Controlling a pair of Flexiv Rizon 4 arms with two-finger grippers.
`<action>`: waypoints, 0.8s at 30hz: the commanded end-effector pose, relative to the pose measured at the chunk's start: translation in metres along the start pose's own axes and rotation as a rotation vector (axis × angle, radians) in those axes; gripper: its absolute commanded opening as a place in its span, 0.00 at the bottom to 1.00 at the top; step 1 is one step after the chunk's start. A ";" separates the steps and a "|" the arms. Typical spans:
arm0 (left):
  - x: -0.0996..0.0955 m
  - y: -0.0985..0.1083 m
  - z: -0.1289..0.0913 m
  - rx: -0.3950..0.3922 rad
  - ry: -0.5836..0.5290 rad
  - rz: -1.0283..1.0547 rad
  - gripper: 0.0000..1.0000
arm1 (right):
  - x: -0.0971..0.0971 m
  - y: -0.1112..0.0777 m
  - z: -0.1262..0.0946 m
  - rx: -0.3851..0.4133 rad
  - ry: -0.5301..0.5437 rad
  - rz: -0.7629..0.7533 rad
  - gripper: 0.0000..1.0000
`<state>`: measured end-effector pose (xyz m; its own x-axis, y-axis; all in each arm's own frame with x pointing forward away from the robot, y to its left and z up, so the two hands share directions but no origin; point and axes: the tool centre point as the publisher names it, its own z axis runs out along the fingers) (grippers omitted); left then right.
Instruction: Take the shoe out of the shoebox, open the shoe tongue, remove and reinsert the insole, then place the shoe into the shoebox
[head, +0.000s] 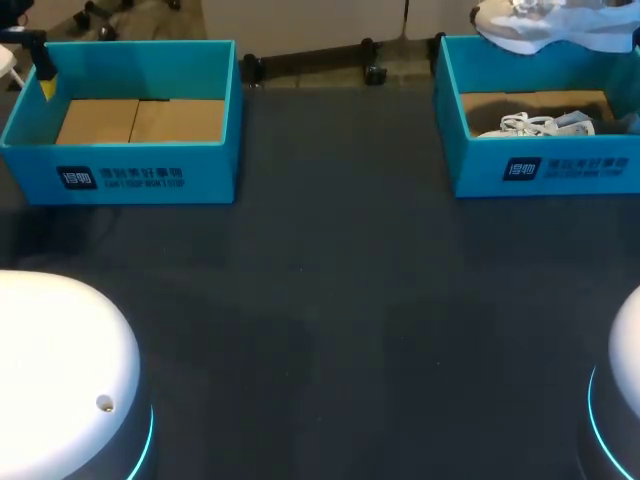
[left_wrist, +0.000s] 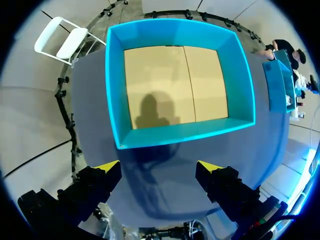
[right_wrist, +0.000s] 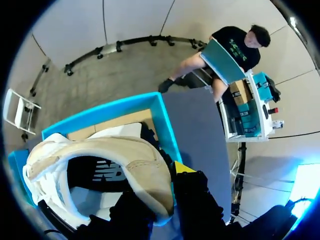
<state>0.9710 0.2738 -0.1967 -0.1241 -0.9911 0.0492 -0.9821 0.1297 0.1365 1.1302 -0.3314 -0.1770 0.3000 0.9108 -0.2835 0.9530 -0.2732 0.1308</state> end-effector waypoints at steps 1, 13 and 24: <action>0.000 0.000 0.000 -0.001 -0.001 0.001 1.00 | -0.002 -0.005 0.007 -0.008 0.014 -0.007 0.00; 0.000 0.000 0.000 -0.001 -0.001 0.001 1.00 | 0.011 -0.018 0.032 0.013 0.028 -0.111 0.00; 0.000 0.000 0.000 -0.001 -0.001 0.001 1.00 | 0.011 -0.018 0.033 0.021 0.032 -0.117 0.00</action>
<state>0.9710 0.2738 -0.1967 -0.1242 -0.9910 0.0490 -0.9821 0.1298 0.1365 1.1187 -0.3263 -0.2155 0.1862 0.9455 -0.2673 0.9822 -0.1717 0.0769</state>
